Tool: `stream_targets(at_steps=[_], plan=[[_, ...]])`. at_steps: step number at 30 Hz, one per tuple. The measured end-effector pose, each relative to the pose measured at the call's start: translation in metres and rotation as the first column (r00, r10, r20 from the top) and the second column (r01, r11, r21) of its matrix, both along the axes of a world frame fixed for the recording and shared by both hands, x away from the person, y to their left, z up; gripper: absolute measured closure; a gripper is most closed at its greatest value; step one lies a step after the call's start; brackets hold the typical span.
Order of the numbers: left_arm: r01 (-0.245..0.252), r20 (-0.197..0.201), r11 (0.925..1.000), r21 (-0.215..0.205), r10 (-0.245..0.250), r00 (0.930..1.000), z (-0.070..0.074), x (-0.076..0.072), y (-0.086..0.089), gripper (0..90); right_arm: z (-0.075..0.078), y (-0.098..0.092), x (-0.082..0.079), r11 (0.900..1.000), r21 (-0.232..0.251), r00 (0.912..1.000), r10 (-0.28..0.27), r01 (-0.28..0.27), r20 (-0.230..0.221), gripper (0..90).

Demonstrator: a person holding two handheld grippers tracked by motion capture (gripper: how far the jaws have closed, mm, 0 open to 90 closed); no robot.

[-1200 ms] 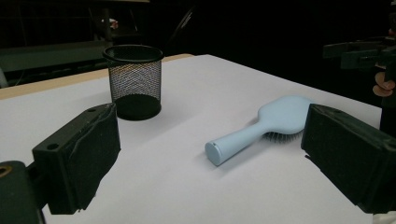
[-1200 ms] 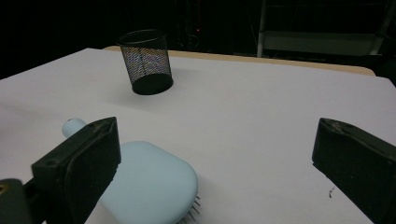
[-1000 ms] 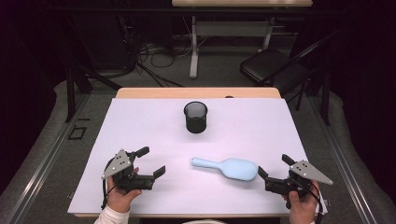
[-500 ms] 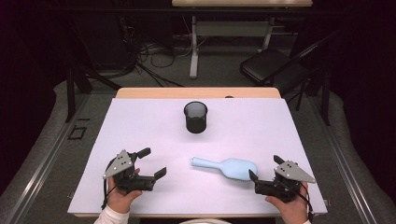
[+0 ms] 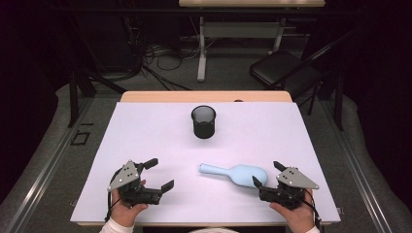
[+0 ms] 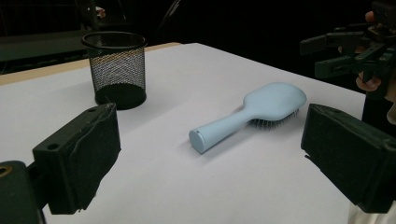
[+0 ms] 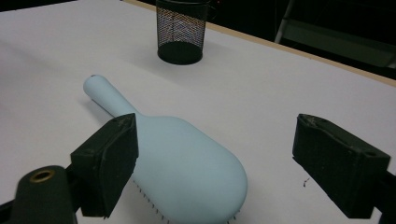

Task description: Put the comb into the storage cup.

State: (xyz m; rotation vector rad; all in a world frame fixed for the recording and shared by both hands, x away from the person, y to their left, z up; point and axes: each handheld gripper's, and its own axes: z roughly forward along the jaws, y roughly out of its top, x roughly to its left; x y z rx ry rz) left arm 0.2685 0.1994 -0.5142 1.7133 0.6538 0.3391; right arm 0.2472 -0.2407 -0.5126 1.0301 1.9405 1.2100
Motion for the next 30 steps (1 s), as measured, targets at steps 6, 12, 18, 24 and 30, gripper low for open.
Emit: stream_targets(at_steps=[6,12,18,24,30], plan=[[-0.023,-0.004,0.9996,-0.016,0.023,0.9997,0.000,-0.004,0.004,5.0,-0.001,0.005,0.004,0.999,0.004,0.9995,0.032,-0.032,-0.004,17.0],[-0.040,-0.001,0.9991,-0.015,0.040,0.9992,0.000,-0.006,0.007,5.0,0.002,0.008,0.003,0.997,0.022,0.9972,0.073,-0.073,-0.013,31.0],[-0.033,0.008,0.9994,-0.012,0.033,0.9994,0.001,-0.004,0.005,5.0,0.004,0.012,0.011,0.991,0.083,0.9900,0.115,-0.108,-0.082,43.7],[-0.012,0.016,0.9998,-0.018,0.013,0.9998,0.002,-0.005,0.003,5.0,0.010,0.025,0.015,0.994,0.033,0.9856,0.112,-0.109,-0.126,43.5],[-0.008,0.017,0.9999,-0.012,0.008,0.9998,0.002,-0.005,0.002,5.0,0.019,0.033,0.022,0.991,0.007,0.9763,0.131,-0.132,-0.172,42.0]])
